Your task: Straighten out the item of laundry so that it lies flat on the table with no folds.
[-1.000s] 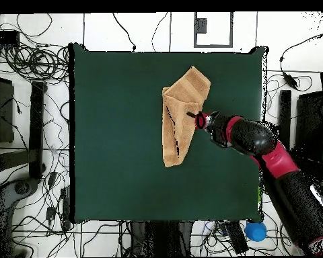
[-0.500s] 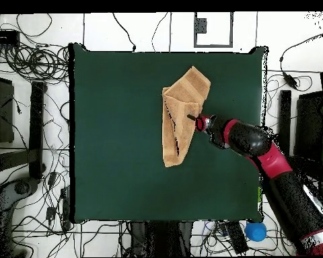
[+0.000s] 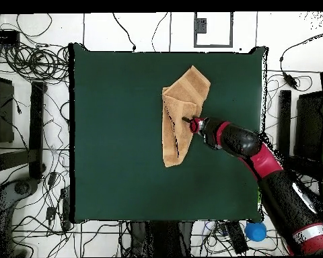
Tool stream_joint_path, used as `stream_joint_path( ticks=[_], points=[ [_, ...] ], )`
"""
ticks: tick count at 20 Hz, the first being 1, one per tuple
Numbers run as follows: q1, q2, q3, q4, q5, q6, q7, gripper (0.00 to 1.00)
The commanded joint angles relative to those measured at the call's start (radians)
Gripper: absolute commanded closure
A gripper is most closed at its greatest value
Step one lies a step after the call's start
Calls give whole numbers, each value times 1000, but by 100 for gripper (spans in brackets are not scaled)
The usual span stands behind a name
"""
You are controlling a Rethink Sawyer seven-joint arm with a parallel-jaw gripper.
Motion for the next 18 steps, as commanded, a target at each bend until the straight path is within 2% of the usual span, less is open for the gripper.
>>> stream_joint_path(
  ticks=[1, 12, 18],
  points=[
    [56, 34, 26, -39, -51, -71, 19, 0],
    [62, 39, 23, -48, -55, -89, 25, 0],
    [83, -19, -3, -85, -63, -24, 2, 0]
  ],
)
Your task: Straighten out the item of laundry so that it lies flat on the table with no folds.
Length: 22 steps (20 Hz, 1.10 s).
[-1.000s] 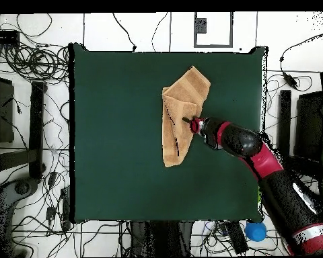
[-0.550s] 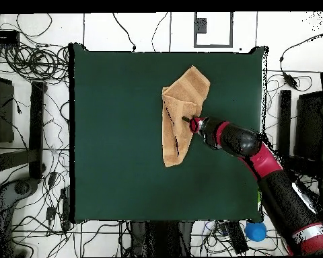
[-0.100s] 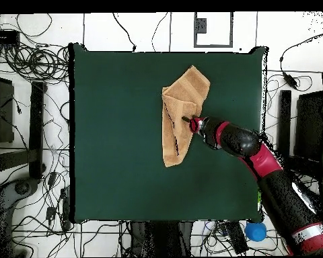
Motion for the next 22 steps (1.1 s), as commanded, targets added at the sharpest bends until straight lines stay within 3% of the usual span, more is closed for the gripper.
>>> stream_joint_path(
  ticks=[1, 7, 22],
  points=[
    [78, -22, -7, -92, -59, -6, -7, 0],
    [68, -14, 5, -131, -61, 50, -46, 0],
    [73, 31, 25, -166, -72, 38, -55, 0]
  ],
)
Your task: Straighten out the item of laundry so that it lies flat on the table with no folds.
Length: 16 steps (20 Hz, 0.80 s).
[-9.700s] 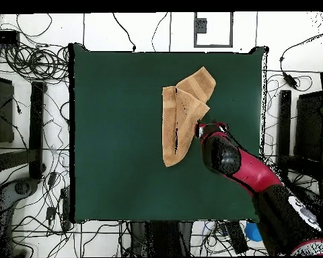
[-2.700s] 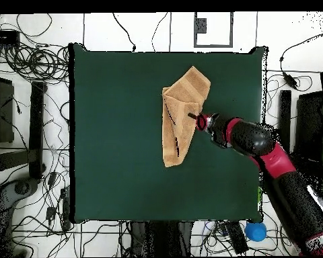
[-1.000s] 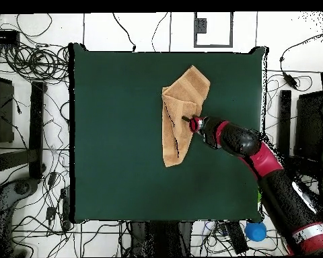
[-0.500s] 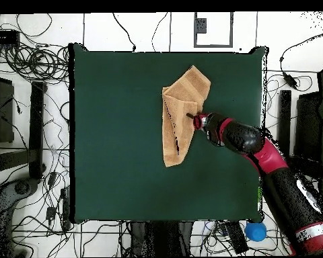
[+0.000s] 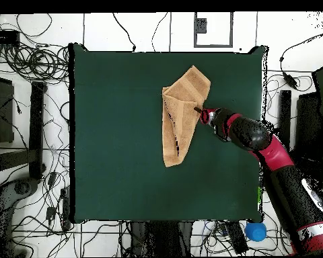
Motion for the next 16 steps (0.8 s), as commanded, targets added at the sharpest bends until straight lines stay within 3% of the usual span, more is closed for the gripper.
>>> stream_joint_path(
  ticks=[1, 16],
  points=[
    [64, 52, 27, -66, -34, 36, -54, 0],
    [69, 85, 39, -28, -30, -32, 2, 0]
  ],
)
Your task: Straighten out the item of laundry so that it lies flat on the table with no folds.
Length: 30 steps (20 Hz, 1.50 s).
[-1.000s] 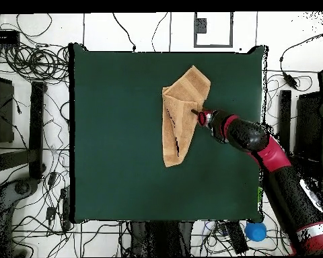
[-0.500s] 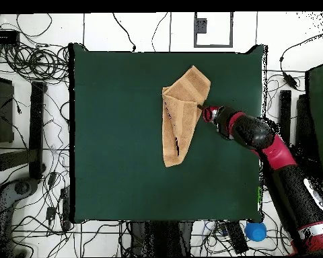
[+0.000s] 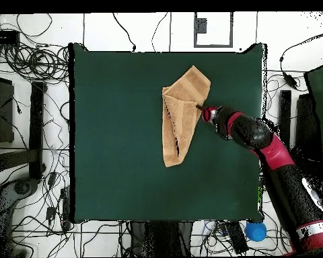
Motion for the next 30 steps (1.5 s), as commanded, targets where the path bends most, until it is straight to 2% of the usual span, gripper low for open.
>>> stream_joint_path(
  ticks=[1, 12, 19, 30],
  points=[
    [68, 69, 36, -6, -29, -30, 2, 0],
    [73, 68, 36, -4, -34, -39, 16, 0],
    [105, -11, 10, 19, -21, -19, 75, 0],
    [106, -23, 3, 37, -16, -41, 82, 0]
  ],
)
